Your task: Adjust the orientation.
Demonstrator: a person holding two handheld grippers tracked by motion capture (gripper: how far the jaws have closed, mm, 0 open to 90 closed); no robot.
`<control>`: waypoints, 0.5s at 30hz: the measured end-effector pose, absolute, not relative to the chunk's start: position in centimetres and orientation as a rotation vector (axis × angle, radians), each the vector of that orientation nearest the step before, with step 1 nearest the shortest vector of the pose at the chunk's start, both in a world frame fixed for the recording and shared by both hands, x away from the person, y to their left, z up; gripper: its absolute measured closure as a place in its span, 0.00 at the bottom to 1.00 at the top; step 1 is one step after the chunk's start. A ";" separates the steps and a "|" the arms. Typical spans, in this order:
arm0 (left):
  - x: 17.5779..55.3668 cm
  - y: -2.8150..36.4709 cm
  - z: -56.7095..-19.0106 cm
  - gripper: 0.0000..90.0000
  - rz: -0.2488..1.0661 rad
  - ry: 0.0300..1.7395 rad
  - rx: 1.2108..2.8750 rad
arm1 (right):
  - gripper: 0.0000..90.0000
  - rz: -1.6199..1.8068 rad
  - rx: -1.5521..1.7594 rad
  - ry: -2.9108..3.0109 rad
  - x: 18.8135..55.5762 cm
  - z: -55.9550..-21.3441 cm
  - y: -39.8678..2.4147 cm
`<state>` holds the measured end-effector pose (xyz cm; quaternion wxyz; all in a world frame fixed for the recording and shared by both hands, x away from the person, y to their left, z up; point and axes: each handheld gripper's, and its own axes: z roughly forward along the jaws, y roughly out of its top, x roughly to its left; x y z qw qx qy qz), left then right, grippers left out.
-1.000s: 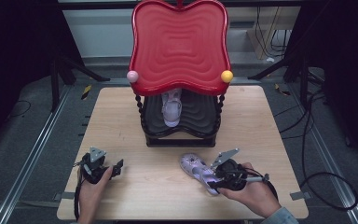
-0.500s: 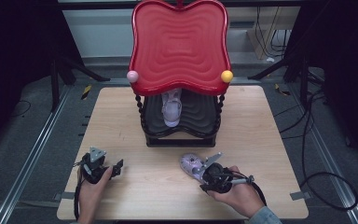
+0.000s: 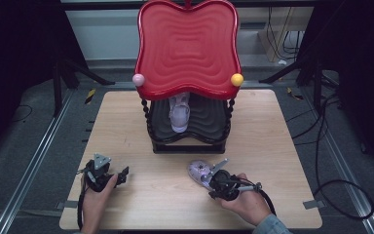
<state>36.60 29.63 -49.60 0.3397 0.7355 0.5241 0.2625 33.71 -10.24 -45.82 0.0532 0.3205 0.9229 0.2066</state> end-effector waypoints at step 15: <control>36.6 29.7 -49.6 0.15 0.684 1.365 1.915 | 0.96 0.708 0.998 2.820 34.3 -45.7 -11.4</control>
